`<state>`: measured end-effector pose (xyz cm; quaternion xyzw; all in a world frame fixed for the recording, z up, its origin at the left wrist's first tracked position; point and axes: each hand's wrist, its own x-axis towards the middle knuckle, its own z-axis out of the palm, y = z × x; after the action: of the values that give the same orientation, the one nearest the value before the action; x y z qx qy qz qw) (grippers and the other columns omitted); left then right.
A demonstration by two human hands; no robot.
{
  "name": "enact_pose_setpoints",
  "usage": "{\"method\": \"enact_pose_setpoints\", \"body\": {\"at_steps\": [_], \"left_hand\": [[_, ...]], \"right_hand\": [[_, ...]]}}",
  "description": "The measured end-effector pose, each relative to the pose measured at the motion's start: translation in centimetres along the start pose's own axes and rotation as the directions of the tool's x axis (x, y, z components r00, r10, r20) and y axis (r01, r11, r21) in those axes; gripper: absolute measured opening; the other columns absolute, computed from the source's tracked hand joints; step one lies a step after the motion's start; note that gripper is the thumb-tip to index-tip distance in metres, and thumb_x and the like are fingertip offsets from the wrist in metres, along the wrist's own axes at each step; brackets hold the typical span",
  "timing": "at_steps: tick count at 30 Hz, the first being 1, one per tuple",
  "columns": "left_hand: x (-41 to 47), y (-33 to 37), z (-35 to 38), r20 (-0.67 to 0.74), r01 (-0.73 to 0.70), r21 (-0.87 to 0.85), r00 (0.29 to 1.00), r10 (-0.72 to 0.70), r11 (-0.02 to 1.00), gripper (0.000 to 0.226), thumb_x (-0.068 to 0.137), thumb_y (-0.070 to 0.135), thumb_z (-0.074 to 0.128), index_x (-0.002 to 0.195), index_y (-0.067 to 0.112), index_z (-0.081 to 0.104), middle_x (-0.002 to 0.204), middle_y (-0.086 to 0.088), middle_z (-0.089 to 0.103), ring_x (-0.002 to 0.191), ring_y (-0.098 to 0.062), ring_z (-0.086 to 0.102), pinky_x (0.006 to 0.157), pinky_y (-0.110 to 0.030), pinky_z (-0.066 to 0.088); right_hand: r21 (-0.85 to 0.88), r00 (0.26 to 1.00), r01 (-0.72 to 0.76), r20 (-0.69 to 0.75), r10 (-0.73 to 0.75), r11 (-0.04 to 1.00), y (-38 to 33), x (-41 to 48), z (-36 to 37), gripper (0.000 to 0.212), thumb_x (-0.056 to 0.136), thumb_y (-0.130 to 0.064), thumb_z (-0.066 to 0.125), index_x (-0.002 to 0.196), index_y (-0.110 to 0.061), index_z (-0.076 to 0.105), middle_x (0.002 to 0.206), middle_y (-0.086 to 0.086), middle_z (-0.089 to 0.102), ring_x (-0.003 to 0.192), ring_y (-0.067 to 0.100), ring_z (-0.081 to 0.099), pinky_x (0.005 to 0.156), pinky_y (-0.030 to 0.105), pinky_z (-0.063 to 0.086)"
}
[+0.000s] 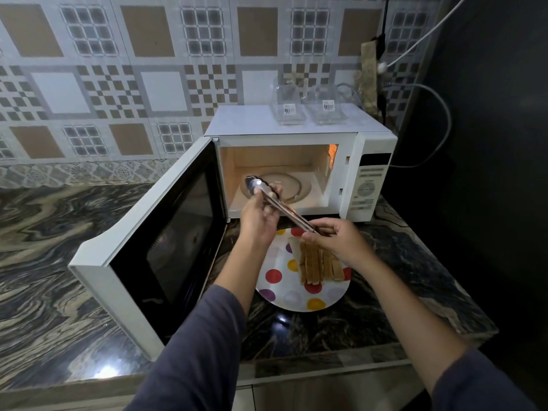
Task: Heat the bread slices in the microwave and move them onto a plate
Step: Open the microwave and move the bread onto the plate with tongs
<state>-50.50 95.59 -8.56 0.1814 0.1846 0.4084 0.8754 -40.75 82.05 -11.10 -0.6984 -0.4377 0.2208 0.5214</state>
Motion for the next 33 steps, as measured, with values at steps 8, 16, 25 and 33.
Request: {"method": "enact_pose_setpoints", "body": {"at_steps": [8, 16, 25, 33], "left_hand": [[-0.5, -1.5, -0.3, 0.168, 0.002, 0.529, 0.980, -0.106, 0.849, 0.026, 0.098, 0.025, 0.043, 0.107, 0.006, 0.059, 0.100, -0.007, 0.067, 0.087, -0.016, 0.064, 0.082, -0.033, 0.051], [0.4, 0.2, -5.0, 0.059, -0.112, 0.810, 0.992, 0.110, 0.575, 0.028, 0.090, 0.034, 0.053, 0.100, 0.009, 0.062, 0.098, -0.015, 0.067, 0.092, -0.030, 0.065, 0.086, -0.044, 0.054], [-2.4, -2.0, -16.1, -0.050, 0.018, 0.996, 0.928, 0.370, 0.090, 0.027, 0.089, 0.003, 0.047, 0.113, 0.000, 0.060, 0.120, -0.019, 0.060, 0.114, -0.031, 0.054, 0.094, -0.026, 0.038], [-3.4, -3.3, -19.5, 0.191, -0.111, 0.956, 0.939, 0.287, -0.272, 0.042, 0.089, 0.012, 0.047, 0.131, 0.011, 0.051, 0.137, -0.007, 0.051, 0.127, -0.019, 0.046, 0.110, -0.025, 0.030]], "right_hand": [[-0.155, 0.996, -0.075, 0.040, 0.082, 0.985, -0.9, 0.7, 1.6, 0.025, 0.089, -0.035, 0.059, 0.106, -0.018, 0.064, 0.089, -0.008, 0.068, 0.083, 0.003, 0.064, 0.072, 0.020, 0.051], [-0.272, 0.980, -0.154, 0.084, 0.183, 0.950, -0.8, 0.4, 3.1, 0.028, 0.090, -0.029, 0.059, 0.109, -0.008, 0.062, 0.096, 0.000, 0.063, 0.097, 0.016, 0.060, 0.087, 0.031, 0.048], [-0.489, 0.918, -0.269, 0.129, 0.374, 0.830, 2.4, 1.6, 8.2, 0.037, 0.089, -0.033, 0.060, 0.113, -0.005, 0.059, 0.107, 0.014, 0.064, 0.100, 0.030, 0.061, 0.080, 0.032, 0.047], [-0.680, 0.890, -0.219, 0.156, 0.429, 0.700, 4.7, 2.3, 10.8, 0.045, 0.090, -0.036, 0.055, 0.112, 0.004, 0.057, 0.119, 0.021, 0.059, 0.108, 0.033, 0.056, 0.079, 0.030, 0.039]]}}
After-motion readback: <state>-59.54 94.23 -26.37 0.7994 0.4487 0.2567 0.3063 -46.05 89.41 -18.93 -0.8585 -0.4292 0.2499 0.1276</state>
